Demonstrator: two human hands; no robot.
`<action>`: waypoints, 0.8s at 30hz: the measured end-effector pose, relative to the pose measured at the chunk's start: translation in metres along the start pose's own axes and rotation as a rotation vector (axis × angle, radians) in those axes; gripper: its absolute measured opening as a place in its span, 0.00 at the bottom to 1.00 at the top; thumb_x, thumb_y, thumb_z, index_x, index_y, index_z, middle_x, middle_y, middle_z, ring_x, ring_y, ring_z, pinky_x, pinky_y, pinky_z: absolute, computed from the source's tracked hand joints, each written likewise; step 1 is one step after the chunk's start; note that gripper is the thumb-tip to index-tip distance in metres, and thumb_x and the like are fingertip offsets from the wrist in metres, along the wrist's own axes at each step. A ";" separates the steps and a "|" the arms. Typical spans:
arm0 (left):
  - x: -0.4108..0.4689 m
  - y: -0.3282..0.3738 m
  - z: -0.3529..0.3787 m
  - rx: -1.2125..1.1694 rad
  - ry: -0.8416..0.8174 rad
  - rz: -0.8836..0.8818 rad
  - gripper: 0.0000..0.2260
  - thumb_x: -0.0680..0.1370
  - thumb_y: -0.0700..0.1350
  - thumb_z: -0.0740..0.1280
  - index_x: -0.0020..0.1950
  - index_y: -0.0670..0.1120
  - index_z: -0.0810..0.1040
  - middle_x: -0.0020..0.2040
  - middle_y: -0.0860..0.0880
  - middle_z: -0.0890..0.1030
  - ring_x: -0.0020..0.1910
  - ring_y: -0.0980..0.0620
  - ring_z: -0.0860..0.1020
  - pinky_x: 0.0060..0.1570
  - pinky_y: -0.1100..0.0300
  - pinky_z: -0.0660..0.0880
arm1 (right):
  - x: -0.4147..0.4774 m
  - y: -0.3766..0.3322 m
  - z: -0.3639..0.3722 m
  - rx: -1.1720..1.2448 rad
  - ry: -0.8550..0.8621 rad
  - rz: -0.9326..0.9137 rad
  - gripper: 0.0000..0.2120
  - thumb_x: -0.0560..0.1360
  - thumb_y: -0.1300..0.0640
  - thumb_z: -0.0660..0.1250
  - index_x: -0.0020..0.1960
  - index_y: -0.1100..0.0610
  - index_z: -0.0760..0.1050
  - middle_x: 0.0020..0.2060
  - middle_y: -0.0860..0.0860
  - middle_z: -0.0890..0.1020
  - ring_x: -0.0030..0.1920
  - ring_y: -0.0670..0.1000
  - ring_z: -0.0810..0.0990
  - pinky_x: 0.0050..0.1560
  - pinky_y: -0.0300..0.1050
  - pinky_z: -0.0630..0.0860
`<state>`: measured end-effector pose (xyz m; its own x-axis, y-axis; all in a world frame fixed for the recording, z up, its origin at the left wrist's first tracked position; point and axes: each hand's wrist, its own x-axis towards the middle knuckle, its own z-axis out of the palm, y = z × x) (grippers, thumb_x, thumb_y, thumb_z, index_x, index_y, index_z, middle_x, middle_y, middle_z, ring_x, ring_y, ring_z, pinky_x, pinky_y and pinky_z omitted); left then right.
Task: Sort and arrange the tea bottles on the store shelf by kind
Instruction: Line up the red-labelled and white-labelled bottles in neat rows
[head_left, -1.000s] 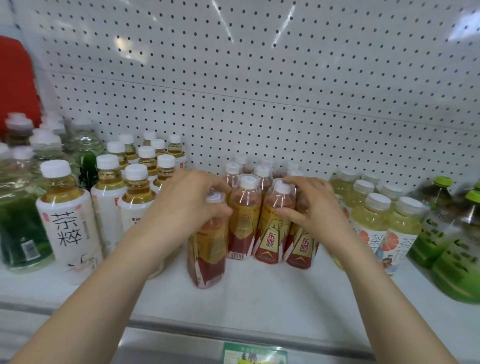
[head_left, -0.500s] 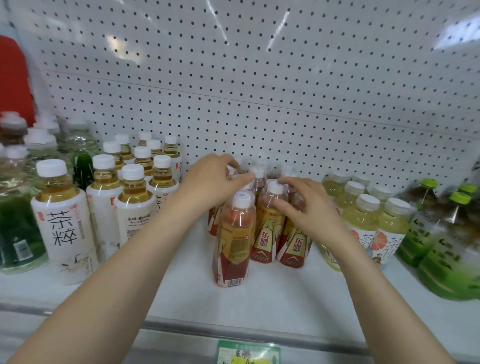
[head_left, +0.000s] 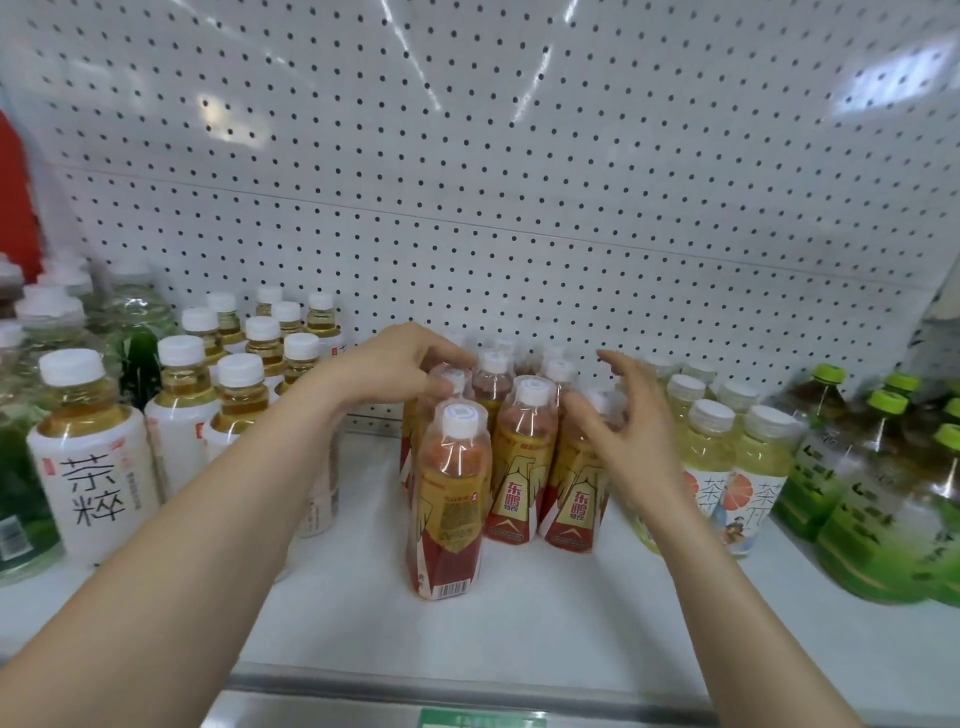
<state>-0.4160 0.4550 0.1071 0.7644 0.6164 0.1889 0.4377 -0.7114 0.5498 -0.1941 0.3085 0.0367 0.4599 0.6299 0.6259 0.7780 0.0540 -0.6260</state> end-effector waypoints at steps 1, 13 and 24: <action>-0.002 -0.005 0.001 -0.031 0.010 0.013 0.20 0.77 0.40 0.69 0.68 0.52 0.77 0.67 0.55 0.76 0.66 0.56 0.73 0.67 0.58 0.69 | -0.003 0.003 0.003 0.031 0.007 0.071 0.29 0.74 0.36 0.67 0.72 0.43 0.66 0.68 0.46 0.71 0.67 0.46 0.70 0.64 0.51 0.72; -0.016 -0.034 0.038 -0.350 0.232 0.057 0.20 0.82 0.39 0.59 0.73 0.54 0.70 0.72 0.56 0.71 0.70 0.58 0.68 0.71 0.51 0.66 | -0.006 0.007 0.048 0.225 -0.020 0.177 0.20 0.79 0.40 0.61 0.69 0.41 0.65 0.63 0.48 0.74 0.58 0.47 0.76 0.56 0.47 0.75; -0.041 -0.037 0.103 -0.718 0.475 -0.351 0.41 0.69 0.75 0.44 0.79 0.58 0.52 0.80 0.56 0.54 0.78 0.52 0.53 0.75 0.49 0.50 | -0.016 0.010 0.050 0.215 -0.030 0.260 0.28 0.78 0.34 0.59 0.72 0.48 0.63 0.65 0.46 0.72 0.63 0.47 0.72 0.59 0.45 0.67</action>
<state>-0.4149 0.4214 -0.0051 0.3000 0.9433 0.1424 0.0877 -0.1759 0.9805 -0.2153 0.3378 -0.0032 0.6157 0.6664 0.4206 0.5269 0.0487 -0.8485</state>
